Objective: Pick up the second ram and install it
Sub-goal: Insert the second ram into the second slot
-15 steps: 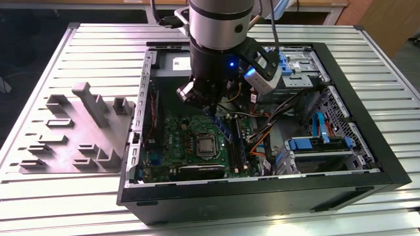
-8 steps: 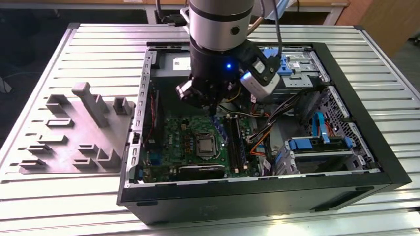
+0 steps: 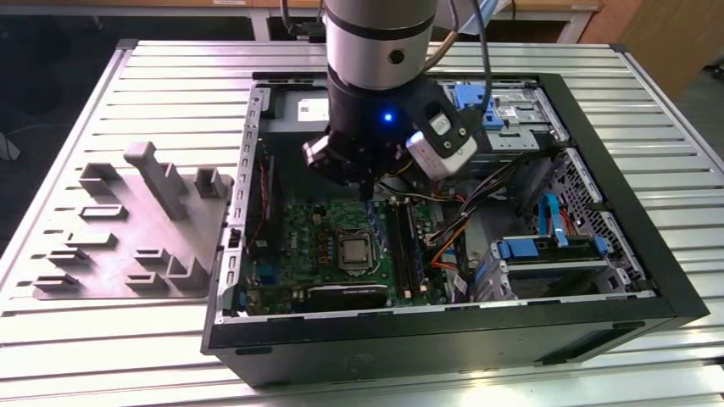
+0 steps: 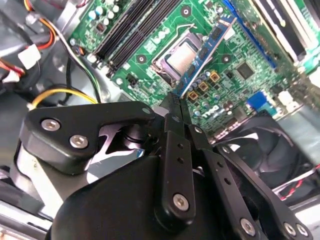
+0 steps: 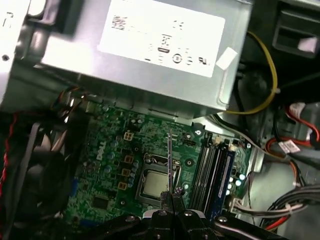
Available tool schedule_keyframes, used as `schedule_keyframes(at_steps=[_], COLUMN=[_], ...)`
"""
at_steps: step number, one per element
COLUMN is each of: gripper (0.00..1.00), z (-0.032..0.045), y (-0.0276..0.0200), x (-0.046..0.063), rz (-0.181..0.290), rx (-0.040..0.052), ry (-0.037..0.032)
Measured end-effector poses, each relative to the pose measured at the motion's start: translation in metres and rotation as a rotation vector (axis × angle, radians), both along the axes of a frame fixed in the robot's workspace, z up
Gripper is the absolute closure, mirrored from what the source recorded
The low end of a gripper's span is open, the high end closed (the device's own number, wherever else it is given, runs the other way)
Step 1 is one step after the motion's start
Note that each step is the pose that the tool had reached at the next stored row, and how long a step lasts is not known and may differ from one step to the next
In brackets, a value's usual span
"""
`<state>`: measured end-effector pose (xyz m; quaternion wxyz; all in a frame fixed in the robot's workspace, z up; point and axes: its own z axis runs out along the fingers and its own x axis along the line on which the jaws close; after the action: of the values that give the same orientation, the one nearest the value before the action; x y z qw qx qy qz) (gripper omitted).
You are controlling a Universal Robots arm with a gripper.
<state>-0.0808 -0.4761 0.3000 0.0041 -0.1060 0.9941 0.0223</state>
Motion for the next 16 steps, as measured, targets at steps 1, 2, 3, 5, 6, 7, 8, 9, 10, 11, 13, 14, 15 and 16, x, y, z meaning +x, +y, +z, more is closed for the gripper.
schedule_keyframes(at_steps=[1,2,3,5,6,7,8,9,10,11,13,14,15,16], gripper=[0.89,0.89,0.89,0.89,0.89,0.89,0.89,0.89,0.89,0.89,0.89,0.89,0.89,0.89], z=[-0.0006,-0.0011,-0.0017,-0.0029,-0.0036,-0.0041,-0.0048,-0.0054,-0.0060,-0.0065,-0.0079,-0.0085,-0.0091,-0.0094], y=[0.0000,0.0000,0.0000,0.0000,0.0000,0.0000,0.0000,0.0000,0.0000,0.0000,0.0000,0.0000,0.0000,0.0000], x=[0.0000,0.0000,0.0000,0.0000,0.0000,0.0000,0.0000,0.0000,0.0000,0.0000,0.0000,0.0000,0.0000,0.0000], rz=[-0.018,-0.035,-0.051,-0.084,-0.101,-0.117,-0.135,-0.151,-0.167,-0.183,-0.216,-0.229,-0.243,-0.255], rx=[0.0004,0.0011,0.0019,0.0036,0.0045,0.0052,0.0061,0.0069,0.0078,0.0087,0.0124,0.0143,0.0157,0.0166], ry=[-0.0001,0.0000,0.0000,0.0000,0.0000,0.0000,0.0000,0.0000,0.0000,0.0001,0.0003,0.0004,0.0005,0.0005])
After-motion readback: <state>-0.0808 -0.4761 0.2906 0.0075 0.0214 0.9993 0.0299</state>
